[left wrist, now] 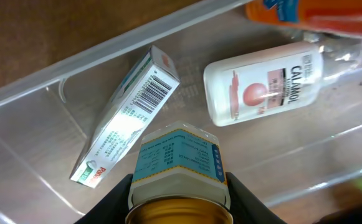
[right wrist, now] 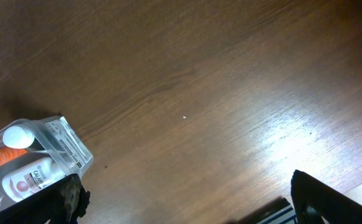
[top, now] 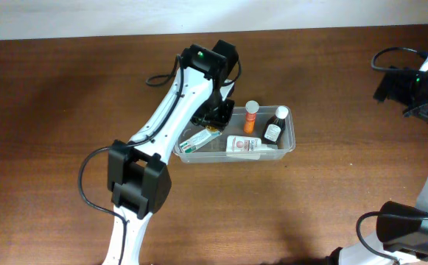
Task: Pack container
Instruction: 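Lift the amber jar and carry it over the container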
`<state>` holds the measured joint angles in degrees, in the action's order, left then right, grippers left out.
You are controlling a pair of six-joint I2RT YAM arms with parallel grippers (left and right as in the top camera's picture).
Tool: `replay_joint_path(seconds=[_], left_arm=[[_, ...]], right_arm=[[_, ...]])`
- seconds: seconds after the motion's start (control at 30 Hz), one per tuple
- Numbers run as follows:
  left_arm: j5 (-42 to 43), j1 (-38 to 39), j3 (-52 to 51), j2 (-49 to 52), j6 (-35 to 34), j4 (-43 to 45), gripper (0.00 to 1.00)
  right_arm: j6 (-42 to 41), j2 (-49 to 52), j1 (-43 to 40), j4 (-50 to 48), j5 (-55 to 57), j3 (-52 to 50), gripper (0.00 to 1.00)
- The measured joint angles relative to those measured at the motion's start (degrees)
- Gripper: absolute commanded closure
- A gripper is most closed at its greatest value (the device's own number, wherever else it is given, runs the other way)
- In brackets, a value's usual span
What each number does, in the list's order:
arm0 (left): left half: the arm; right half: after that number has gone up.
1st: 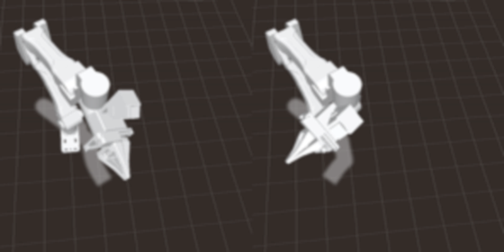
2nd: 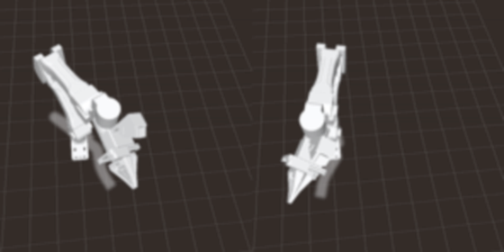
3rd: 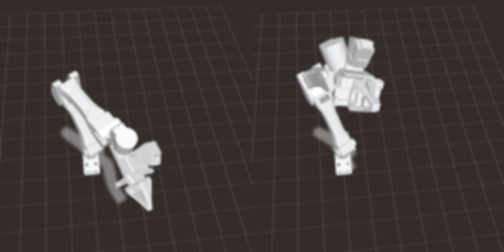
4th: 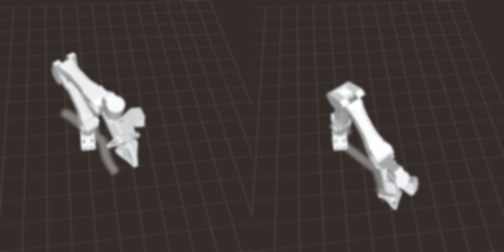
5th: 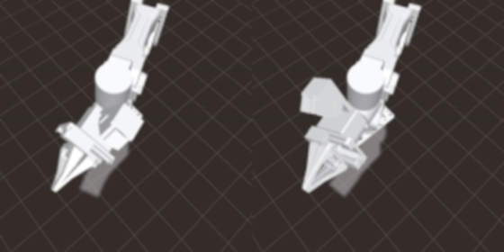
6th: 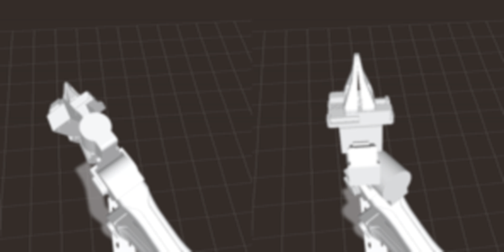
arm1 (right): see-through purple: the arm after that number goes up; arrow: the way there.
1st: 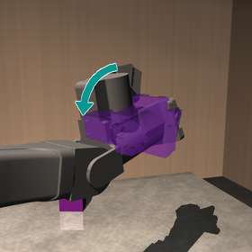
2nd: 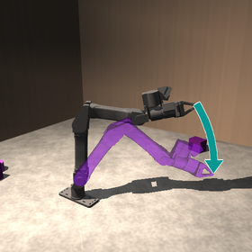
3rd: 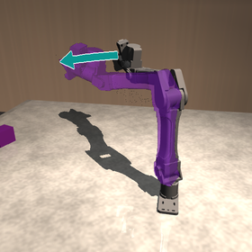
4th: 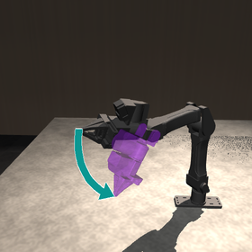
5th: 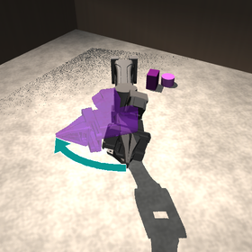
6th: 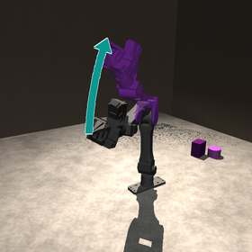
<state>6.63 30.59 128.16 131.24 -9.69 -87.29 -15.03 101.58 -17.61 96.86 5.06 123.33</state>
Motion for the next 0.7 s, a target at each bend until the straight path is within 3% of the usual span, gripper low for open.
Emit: replay_joint_path(seconds=[0.7], left_arm=[[0.0,2.0,-3.4,2.7,-0.4,0.8,0.56]], right_arm=[[0.0,0.0,0.0,0.0,0.0,0.0,0.02]])
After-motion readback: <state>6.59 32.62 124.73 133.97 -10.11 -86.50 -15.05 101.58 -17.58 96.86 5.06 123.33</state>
